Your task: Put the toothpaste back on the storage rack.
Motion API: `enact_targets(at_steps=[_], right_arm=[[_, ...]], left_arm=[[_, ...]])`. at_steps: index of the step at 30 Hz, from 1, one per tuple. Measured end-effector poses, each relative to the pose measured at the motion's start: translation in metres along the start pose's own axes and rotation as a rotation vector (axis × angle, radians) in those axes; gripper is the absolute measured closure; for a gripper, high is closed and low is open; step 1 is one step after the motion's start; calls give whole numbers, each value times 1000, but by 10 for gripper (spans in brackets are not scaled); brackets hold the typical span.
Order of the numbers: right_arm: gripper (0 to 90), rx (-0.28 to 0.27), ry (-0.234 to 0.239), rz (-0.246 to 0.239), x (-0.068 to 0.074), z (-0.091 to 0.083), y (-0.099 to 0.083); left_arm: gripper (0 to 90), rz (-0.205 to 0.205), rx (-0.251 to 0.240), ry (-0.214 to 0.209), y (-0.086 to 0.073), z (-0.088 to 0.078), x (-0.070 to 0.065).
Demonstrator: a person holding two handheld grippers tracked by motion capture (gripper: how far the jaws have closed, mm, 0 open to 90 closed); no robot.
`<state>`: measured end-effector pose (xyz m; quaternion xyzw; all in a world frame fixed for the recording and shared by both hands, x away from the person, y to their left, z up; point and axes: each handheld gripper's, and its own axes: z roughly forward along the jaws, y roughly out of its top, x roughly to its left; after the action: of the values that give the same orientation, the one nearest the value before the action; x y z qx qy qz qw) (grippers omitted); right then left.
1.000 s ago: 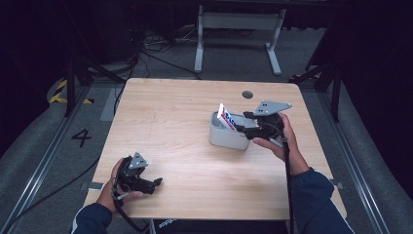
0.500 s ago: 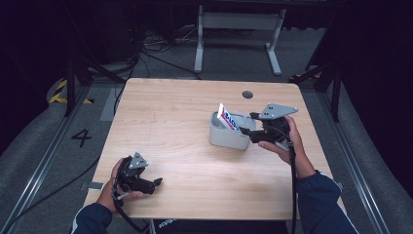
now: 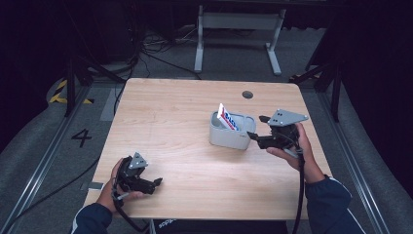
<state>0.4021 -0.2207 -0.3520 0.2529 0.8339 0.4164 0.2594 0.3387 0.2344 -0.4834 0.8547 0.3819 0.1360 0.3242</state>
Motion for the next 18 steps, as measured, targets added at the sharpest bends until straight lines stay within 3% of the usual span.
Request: enact_targets(at_steps=[9, 18], right_arm=[[308, 19, -38, -28, 3, -9, -17], [312, 38, -47, -40, 6, -20, -38]], left_arm=[[12, -1, -3, -1, 0, 0, 0], [12, -1, 0, 3, 0, 0, 0]])
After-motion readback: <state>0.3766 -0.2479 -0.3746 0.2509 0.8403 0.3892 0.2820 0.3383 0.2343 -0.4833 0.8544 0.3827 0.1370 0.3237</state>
